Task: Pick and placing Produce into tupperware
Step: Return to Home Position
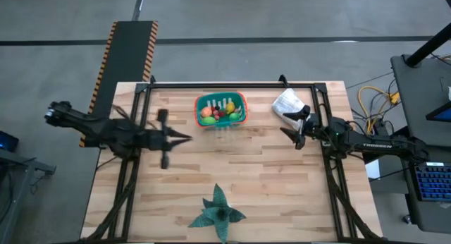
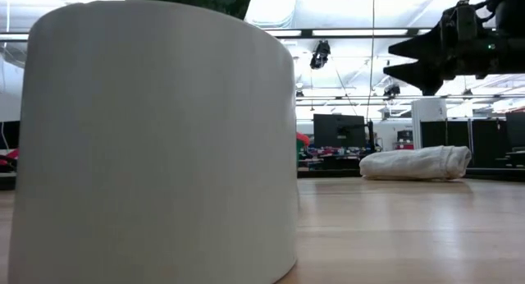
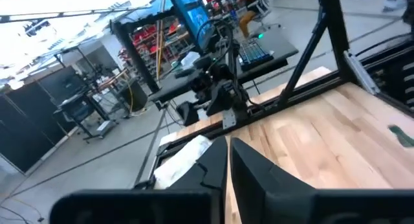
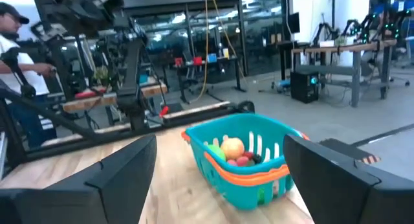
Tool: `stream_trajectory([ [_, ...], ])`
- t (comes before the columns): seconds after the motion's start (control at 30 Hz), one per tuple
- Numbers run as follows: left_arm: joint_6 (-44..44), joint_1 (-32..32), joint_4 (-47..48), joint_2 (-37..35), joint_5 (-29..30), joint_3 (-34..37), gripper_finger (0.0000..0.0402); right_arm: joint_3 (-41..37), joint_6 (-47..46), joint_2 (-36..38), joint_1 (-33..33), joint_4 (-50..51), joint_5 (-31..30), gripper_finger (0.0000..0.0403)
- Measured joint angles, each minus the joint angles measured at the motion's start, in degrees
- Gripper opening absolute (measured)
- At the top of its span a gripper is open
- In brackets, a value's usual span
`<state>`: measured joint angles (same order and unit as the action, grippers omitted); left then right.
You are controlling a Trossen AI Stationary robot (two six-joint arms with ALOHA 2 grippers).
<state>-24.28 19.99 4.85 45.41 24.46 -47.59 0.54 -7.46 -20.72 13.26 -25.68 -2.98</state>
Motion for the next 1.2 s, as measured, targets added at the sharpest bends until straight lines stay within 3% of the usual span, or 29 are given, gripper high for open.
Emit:
stream_trajectory([
  [0.2, -1.1, -0.97, 4.02, -12.7, -10.36, 4.22, 0.0004, 0.0, 0.37, 0.0, 0.02, -0.85, -2.1, 0.0327],
  [0.47, -7.36, -9.16, 2.94, -20.08, -11.4, 9.9, 0.0, 0.0, 0.63, 0.01, 0.02, -1.1, -3.27, 0.0327],
  [0.63, -6.44, -12.85, -1.28, -27.29, -15.44, 17.39, 0.0, 0.0, 1.67, 0.01, 0.02, -1.88, -3.26, 0.0327],
  [0.9, -0.66, -14.09, -2.72, -35.91, -16.59, 26.56, 0.0, 0.0, 2.16, -0.01, 0.02, -2.51, -3.24, 0.0327],
  [1.2, 7.49, -14.04, 4.14, -43.89, -19.07, 31.47, 0.0, 0.0, 3.19, -0.06, 0.04, -2.47, -3.21, 0.0327],
])
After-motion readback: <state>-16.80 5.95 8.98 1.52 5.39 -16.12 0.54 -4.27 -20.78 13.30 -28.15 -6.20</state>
